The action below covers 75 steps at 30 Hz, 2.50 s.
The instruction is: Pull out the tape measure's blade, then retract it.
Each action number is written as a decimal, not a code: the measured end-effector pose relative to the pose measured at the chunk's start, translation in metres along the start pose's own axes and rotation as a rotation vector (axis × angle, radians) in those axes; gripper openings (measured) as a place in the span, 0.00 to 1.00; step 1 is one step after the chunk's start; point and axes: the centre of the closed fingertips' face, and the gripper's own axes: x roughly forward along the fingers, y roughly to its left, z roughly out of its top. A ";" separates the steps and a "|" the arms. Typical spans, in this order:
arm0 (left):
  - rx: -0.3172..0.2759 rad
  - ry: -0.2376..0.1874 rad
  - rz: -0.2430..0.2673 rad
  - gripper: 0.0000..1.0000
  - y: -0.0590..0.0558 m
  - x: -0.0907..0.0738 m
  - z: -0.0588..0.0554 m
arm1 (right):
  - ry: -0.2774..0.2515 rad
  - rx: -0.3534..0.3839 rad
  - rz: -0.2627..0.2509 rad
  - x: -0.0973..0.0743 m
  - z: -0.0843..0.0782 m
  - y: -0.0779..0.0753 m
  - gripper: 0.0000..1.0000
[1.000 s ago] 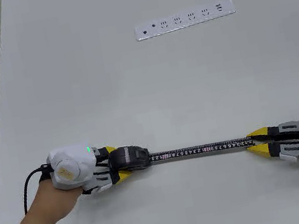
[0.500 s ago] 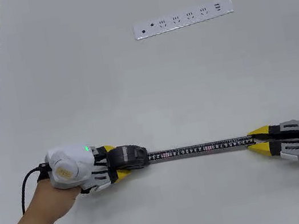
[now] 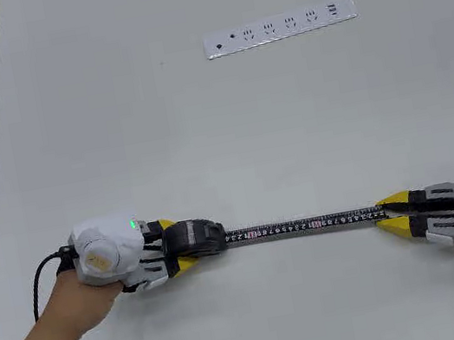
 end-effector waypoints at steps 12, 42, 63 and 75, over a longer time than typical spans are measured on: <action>0.017 0.027 0.013 0.32 0.001 0.001 -0.001 | 0.002 0.031 -0.020 -0.001 -0.001 -0.002 0.14; -0.015 0.027 0.060 0.48 0.005 -0.006 0.001 | 0.033 0.022 -0.079 -0.003 0.005 0.001 0.30; -0.193 -0.062 0.144 0.57 0.002 -0.014 0.009 | 0.012 0.146 -0.183 -0.003 0.009 0.000 0.37; -0.317 -0.136 0.219 0.61 0.004 -0.024 0.010 | -0.017 0.203 -0.269 -0.005 0.011 -0.006 0.42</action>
